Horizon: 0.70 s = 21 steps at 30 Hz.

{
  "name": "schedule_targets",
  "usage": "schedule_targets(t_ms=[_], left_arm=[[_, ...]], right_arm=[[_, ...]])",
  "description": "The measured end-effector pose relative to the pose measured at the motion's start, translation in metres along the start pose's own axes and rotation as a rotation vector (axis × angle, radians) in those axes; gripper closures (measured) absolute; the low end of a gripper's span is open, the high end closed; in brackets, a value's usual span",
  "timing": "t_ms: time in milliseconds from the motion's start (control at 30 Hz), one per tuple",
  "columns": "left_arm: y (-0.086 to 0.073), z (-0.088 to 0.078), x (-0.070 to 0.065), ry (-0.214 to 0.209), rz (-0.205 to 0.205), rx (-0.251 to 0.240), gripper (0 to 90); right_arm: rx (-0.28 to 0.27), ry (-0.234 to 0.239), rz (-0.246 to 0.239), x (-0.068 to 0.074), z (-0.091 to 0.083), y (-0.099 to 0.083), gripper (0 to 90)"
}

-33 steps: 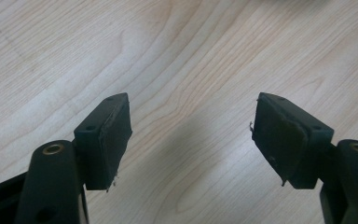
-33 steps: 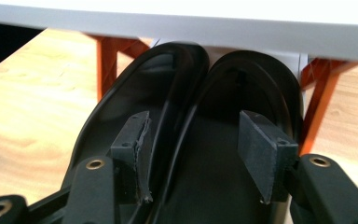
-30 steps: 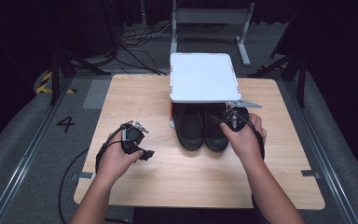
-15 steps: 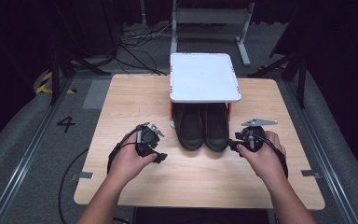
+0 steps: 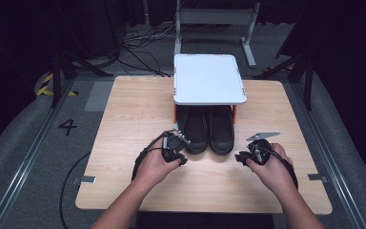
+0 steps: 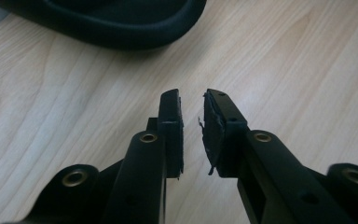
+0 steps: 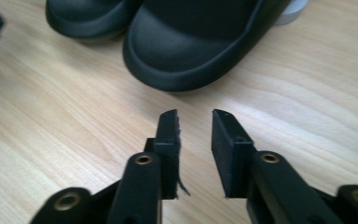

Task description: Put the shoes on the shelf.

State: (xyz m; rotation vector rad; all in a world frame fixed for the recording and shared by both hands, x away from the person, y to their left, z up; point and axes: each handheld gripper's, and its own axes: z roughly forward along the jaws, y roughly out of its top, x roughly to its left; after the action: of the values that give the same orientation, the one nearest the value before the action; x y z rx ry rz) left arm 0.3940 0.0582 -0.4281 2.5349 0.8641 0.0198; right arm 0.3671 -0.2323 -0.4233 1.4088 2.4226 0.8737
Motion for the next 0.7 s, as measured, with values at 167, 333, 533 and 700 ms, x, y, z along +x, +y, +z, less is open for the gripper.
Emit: schedule_targets(t_ms=[167,333,533,700], left_arm=[[0.007,0.011,-0.003,-0.018,-0.018,0.012,80.9],[0.017,0.02,-0.007,-0.042,-0.027,0.016,81.3],[0.03,0.039,-0.017,-0.018,0.02,0.079,80.0],[0.036,0.039,-0.01,0.013,-0.015,0.078,81.2]], right_arm=[[0.036,0.019,-0.014,0.006,0.009,0.003,81.0],[0.054,0.056,-0.005,0.01,0.019,0.007,83.2],[0.083,0.065,0.008,0.011,0.029,0.014,83.5],[0.121,0.079,0.004,0.014,0.039,0.02,84.2]])
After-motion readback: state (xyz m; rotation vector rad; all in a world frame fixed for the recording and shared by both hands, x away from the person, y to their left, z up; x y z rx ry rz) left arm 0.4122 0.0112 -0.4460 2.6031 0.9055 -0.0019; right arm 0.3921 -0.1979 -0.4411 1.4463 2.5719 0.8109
